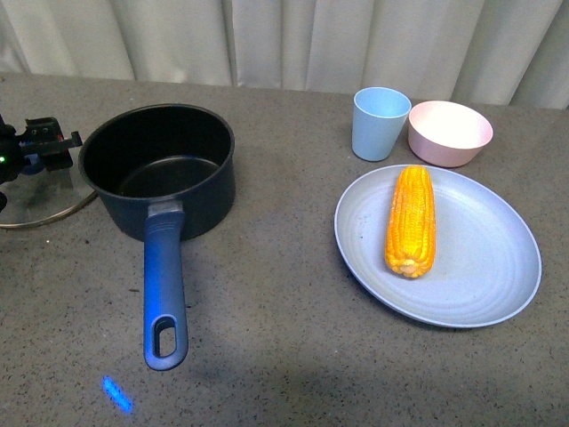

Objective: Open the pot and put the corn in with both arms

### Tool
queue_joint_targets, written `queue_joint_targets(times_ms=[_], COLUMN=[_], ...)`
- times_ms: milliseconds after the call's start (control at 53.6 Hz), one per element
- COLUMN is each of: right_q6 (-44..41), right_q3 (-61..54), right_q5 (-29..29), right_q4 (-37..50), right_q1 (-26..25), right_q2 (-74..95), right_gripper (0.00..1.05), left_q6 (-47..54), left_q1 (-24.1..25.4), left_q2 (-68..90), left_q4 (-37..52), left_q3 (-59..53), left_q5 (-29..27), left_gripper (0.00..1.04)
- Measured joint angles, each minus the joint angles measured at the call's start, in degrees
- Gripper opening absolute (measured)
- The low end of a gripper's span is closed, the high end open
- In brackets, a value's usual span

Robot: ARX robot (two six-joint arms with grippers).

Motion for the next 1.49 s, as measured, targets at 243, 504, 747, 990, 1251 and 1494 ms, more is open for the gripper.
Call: queue_joint_targets(times_ms=[243,504,747,990,1251,1494], right_q6=[0.0,0.0,0.0,0.0,0.0,0.0], right_q3=[0.0,0.0,0.0,0.0,0.0,0.0], right_q5=[0.0,0.0,0.0,0.0,0.0,0.0], right_q4=[0.0,0.0,0.0,0.0,0.0,0.0], right_q1=[0.0,0.0,0.0,0.0,0.0,0.0], right_q2=[0.0,0.0,0.0,0.0,0.0,0.0], right_gripper=[0.95,0.95,0.95,0.95,0.95,0.95], left_q6=[-0.3,-0.1,-0.5,1.1,1.9,2.1], left_q1=[0.3,0.6,-1.2,-1.6,-4.3,-8.9], left_q2=[-1.4,-15.3,-36.6,-56.2,-69.0,-82.6], left_q4=[1.2,1.8,2.8,9.4,5.5,-3.0], left_q3=[-1.7,-11.8,-29.1,-44.9,-54.2,-59.3], left_q5=[-0.5,-2.0,-0.7,11.5,9.5,5.1], left_gripper=[0.99,0.98,0.98,0.73,0.21,0.04])
